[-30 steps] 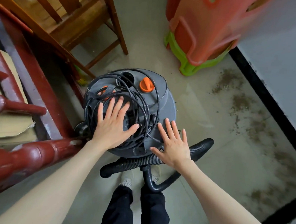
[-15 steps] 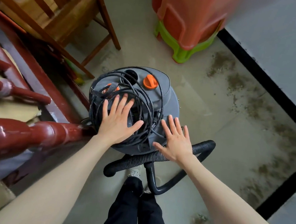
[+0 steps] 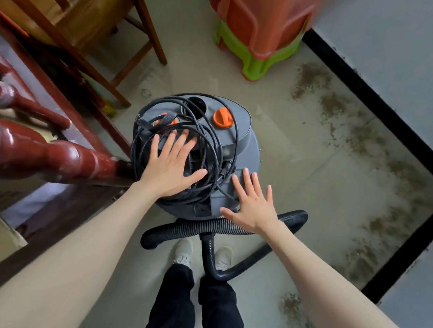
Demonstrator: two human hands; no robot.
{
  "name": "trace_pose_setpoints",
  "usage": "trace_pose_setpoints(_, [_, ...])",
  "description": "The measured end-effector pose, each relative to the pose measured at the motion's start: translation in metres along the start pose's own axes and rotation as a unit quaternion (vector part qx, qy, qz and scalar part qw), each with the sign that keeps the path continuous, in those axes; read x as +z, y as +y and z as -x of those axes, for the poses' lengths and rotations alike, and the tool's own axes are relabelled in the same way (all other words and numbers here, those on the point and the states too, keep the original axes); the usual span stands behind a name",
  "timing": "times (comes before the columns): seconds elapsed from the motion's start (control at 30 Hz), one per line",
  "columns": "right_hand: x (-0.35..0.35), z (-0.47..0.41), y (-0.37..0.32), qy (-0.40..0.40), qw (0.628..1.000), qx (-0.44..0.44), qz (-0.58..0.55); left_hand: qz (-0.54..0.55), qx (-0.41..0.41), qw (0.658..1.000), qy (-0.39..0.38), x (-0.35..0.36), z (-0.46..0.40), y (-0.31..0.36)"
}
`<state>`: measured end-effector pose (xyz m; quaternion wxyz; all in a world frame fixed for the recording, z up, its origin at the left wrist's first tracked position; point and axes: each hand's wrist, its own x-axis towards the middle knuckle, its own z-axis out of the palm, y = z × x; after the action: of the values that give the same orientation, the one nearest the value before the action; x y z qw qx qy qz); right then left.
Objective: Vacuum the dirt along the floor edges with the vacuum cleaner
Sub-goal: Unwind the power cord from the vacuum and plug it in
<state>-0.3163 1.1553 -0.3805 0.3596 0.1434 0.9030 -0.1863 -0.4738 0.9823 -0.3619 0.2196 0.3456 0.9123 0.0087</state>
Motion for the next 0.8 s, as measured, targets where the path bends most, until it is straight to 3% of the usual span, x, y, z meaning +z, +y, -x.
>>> trace_pose_setpoints(0.13, [-0.019, 0.002, -0.006, -0.054, 0.995, 0.022, -0.082, 0.009, 0.02, 0.999, -0.034, -0.006, 0.002, -0.002])
trace_pose_setpoints(0.27, [-0.029, 0.019, -0.027, 0.142, 0.948, 0.06, -0.279, 0.084, 0.086, 0.99, 0.075, -0.008, 0.036, -0.003])
trace_pose_setpoints(0.33, [-0.03, 0.026, -0.042, 0.198, 0.918, 0.085, -0.334, 0.085, 0.124, 0.981, 0.123, -0.004, 0.057, -0.001])
trace_pose_setpoints(0.43, [-0.03, 0.026, -0.061, 0.197, 0.886, 0.117, -0.404, 0.086, 0.137, 0.977, 0.14, 0.003, 0.068, 0.001])
trace_pose_setpoints(0.5, [-0.031, 0.023, -0.069, 0.185, 0.884, 0.122, -0.412, 0.078, 0.129, 0.978, 0.146, 0.005, 0.067, 0.0])
trace_pose_setpoints(0.57, [-0.032, 0.02, -0.075, 0.176, 0.876, 0.123, -0.431, 0.067, 0.103, 0.986, 0.116, 0.004, 0.064, 0.002])
trace_pose_setpoints(0.67, [-0.035, 0.018, -0.076, 0.169, 0.836, 0.139, -0.503, 0.021, 0.052, 0.998, 0.027, 0.012, 0.06, 0.014])
trace_pose_setpoints(0.8, [-0.035, 0.021, -0.075, 0.15, 0.815, 0.143, -0.541, 0.061, 0.005, 0.997, 0.035, 0.015, 0.059, 0.022])
